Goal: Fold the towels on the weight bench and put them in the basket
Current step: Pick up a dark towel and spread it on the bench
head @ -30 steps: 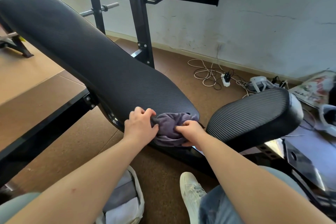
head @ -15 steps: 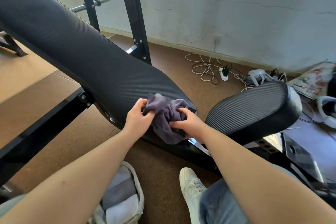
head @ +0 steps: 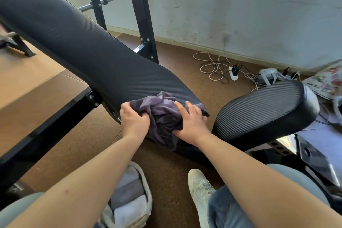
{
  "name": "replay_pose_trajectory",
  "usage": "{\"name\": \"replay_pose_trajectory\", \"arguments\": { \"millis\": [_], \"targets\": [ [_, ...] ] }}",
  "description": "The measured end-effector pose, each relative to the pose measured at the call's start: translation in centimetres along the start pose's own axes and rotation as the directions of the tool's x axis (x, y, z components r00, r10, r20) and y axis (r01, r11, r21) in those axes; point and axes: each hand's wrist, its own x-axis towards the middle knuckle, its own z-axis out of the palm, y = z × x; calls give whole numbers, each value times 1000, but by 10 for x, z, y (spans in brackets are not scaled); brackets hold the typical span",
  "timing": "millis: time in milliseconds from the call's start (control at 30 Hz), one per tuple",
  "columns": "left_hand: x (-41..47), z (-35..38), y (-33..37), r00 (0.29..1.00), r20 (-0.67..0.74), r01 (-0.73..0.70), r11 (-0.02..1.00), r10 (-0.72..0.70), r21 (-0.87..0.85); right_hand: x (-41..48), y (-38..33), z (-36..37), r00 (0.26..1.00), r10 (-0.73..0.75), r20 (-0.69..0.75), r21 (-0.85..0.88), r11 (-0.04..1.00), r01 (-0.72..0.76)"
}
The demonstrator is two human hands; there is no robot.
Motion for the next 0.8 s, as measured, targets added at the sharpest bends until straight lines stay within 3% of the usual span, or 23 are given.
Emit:
{"name": "replay_pose_trajectory", "arguments": {
  "millis": [67,100,167,200,233,267,367,467,567,667,800],
  "targets": [
    [-5,-3,-2,956,-2,-292,949,294,118,6,-5,5,997,-38,60,45,998,36],
    [-7,-3,-2,866,12,-491,848,499,198,9,-8,7,997,-24,75,82,996,18],
    [-11,-6,0,582,203,-805,521,788,283,12,-14,8,999,11,37,111,994,-15],
    [-13,-5,0,453,353,-888,378,819,261,14,-15,8,1000,16,-11,114,993,-15],
    [-16,-4,-2,393,479,-920,327,785,218,16,-15,7,999,14,-52,137,991,-7],
    [-20,-2,-3,401,555,-914,360,728,188,16,-15,5,996,11,-85,202,979,7],
    [-20,7,-9,597,578,-789,536,556,300,17,-12,-5,987,20,-160,539,839,71],
    [-12,12,-5,728,560,-684,459,395,567,18,-8,-11,994,37,-101,703,710,45],
    [-4,15,0,774,542,-632,358,326,687,19,6,-9,994,66,88,578,809,-105],
    [6,13,6,779,501,-612,282,377,739,17,24,0,958,101,270,399,893,-207],
    [9,11,13,786,429,-592,344,445,729,15,39,20,942,103,319,255,948,-190]
  ]
}}
